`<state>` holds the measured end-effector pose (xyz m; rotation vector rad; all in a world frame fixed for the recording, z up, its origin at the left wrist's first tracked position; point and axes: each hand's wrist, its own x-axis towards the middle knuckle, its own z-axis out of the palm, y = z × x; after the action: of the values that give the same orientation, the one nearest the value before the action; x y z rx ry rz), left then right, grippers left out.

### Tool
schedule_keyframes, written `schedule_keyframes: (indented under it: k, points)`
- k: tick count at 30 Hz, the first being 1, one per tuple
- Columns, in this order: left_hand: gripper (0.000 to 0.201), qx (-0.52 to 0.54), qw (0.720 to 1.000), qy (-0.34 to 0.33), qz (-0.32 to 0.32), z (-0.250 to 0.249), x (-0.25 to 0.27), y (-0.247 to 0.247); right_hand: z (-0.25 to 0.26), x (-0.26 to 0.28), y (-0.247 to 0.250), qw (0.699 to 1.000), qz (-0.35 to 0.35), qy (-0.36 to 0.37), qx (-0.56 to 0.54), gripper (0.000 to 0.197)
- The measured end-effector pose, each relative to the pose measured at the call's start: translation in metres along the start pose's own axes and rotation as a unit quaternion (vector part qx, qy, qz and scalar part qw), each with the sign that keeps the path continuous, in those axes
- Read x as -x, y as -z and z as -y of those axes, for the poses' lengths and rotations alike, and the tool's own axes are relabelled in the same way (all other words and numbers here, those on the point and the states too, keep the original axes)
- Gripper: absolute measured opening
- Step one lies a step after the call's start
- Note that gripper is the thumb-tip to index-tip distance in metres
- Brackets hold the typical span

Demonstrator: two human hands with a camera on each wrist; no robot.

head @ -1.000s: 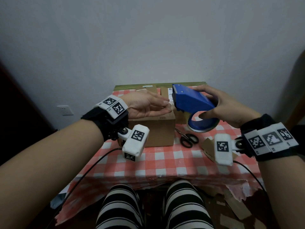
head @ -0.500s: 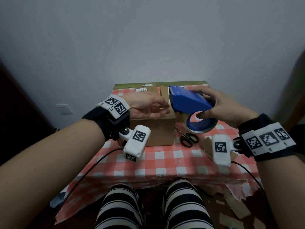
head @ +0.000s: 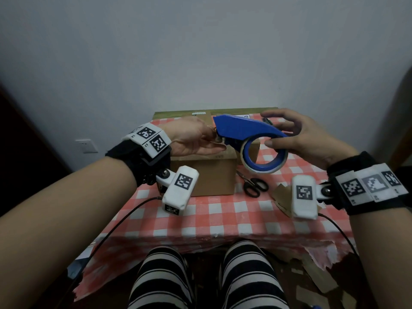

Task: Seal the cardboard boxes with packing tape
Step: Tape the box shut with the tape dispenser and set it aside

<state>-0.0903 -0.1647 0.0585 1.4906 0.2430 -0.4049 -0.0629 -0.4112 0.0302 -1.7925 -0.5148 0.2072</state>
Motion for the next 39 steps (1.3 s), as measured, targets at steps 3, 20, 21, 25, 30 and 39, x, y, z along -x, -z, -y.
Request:
schedule_keyframes:
  k: [3, 20, 21, 25, 30, 39]
  points:
    - [0.03, 0.003, 1.0, -0.019, 0.003, 0.0, -0.001, -0.001, -0.004, -0.003, 0.001, 0.998, -0.032, -0.007, -0.062, 0.047]
    - [0.049, 0.051, 0.993, -0.104, 0.02, 0.001, -0.005, -0.02, -0.002, -0.015, -0.006, 0.949, -0.167, -0.032, -0.264, 0.031]
    - [0.051, 0.052, 0.992, -0.108, 0.023, 0.001, -0.004, -0.02, -0.003, -0.016, -0.006, 0.952, -0.175, -0.028, -0.25, 0.047]
    - [0.057, 0.043, 0.992, -0.11, 0.031, 0.0, -0.004, -0.023, 0.004, -0.015, -0.012, 0.959, -0.226, -0.021, -0.169, 0.075]
    - [0.049, 0.034, 0.992, -0.117, 0.041, 0.0, -0.003, -0.026, -0.004, -0.019, -0.014, 0.96, -0.255, -0.045, -0.104, 0.055]
    - [0.048, 0.015, 0.986, -0.158, 0.056, 0.001, -0.002, -0.033, -0.009, -0.023, -0.012, 0.95, -0.296, -0.094, -0.04, 0.075]
